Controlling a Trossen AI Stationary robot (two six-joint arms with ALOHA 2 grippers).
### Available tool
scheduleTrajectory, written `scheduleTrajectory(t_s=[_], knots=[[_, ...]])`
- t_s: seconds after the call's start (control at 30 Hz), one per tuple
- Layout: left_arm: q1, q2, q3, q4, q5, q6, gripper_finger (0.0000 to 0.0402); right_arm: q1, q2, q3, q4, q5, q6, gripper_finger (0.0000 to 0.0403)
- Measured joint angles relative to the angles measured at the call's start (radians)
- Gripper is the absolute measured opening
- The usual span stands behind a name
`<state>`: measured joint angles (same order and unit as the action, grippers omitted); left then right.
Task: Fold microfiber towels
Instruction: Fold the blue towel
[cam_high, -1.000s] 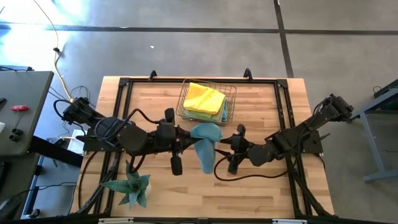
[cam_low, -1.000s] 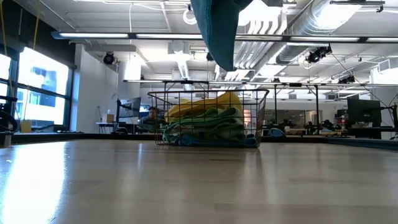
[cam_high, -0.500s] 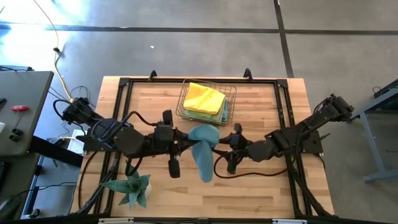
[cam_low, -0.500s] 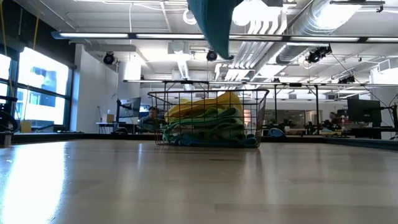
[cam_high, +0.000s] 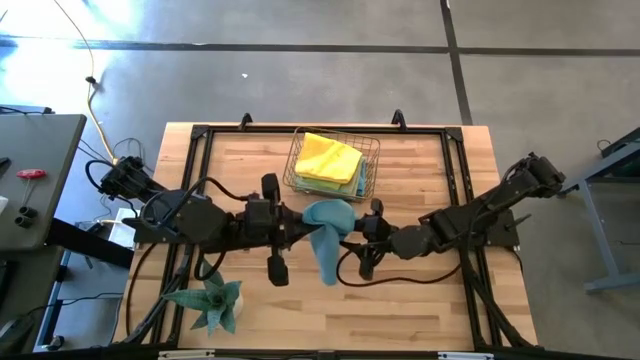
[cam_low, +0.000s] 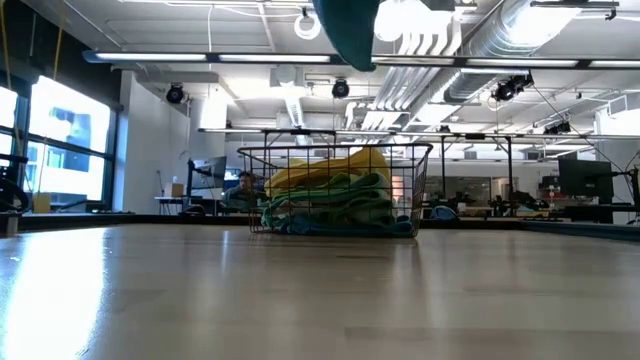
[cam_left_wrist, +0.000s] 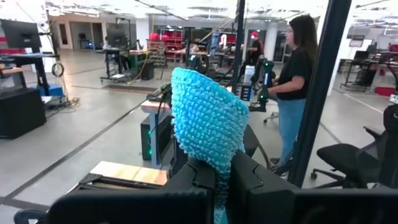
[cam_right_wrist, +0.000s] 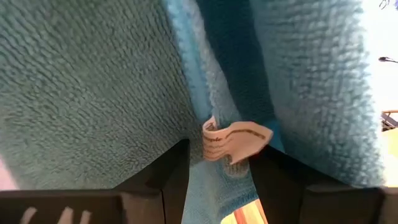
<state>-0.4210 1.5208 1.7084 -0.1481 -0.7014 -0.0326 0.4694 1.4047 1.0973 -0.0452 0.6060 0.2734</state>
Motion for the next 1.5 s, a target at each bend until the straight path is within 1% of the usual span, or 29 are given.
scheduleTrajectory(t_s=[0.4, 0.6, 0.73, 0.8, 0.9, 0.97, 1.03, 1.1, 1.27, 1.4, 1.5], knots=[[-0.029, 0.0, 0.0, -0.019, 0.002, -0.035, 0.0, -0.001, -0.005, 0.0, 0.012, 0.01, -0.039, 0.0155], [-0.039, 0.0, 0.0, -0.019, 0.001, -0.035, 0.0, -0.005, -0.005, 0.0, 0.046, 0.007, -0.068, 0.0136], [-0.039, 0.0, 0.0, -0.019, 0.001, -0.035, 0.0, -0.005, -0.005, 0.0, 0.06, -0.021, -0.073, 0.0105], [-0.039, 0.0, 0.0, -0.019, 0.001, -0.035, 0.0, -0.005, -0.005, 0.0, 0.063, -0.023, -0.072, 0.0077], [-0.039, 0.0, 0.0, -0.02, -0.002, -0.035, 0.0, -0.005, -0.005, 0.0, 0.062, -0.024, -0.073, 0.002], [-0.039, 0.0, 0.0, -0.023, -0.002, -0.035, 0.0, -0.005, -0.009, 0.0, 0.057, -0.04, -0.072, 0.0008], [-0.043, 0.0, 0.001, -0.058, -0.002, -0.054, 0.0, -0.005, -0.024, 0.0, 0.027, -0.07, -0.04, 0.0012], [-0.048, 0.0, 0.001, -0.133, -0.002, -0.106, 0.0001, -0.004, -0.044, 0.0, -0.037, -0.087, 0.002, 0.0005], [-0.053, 0.013, -0.005, -0.364, -0.016, -0.312, 0.0001, -0.004, -0.079, 0.0, -0.275, -0.112, 0.16, 0.0002], [-0.051, 0.04, -0.061, -0.42, -0.015, -0.42, 0.0001, -0.004, -0.079, 0.0, -0.403, -0.147, 0.278, 0.0001], [-0.047, 0.071, -0.121, -0.43, -0.008, -0.483, 0.0001, -0.004, -0.076, 0.0, -0.429, -0.177, 0.335, 0.0001]])
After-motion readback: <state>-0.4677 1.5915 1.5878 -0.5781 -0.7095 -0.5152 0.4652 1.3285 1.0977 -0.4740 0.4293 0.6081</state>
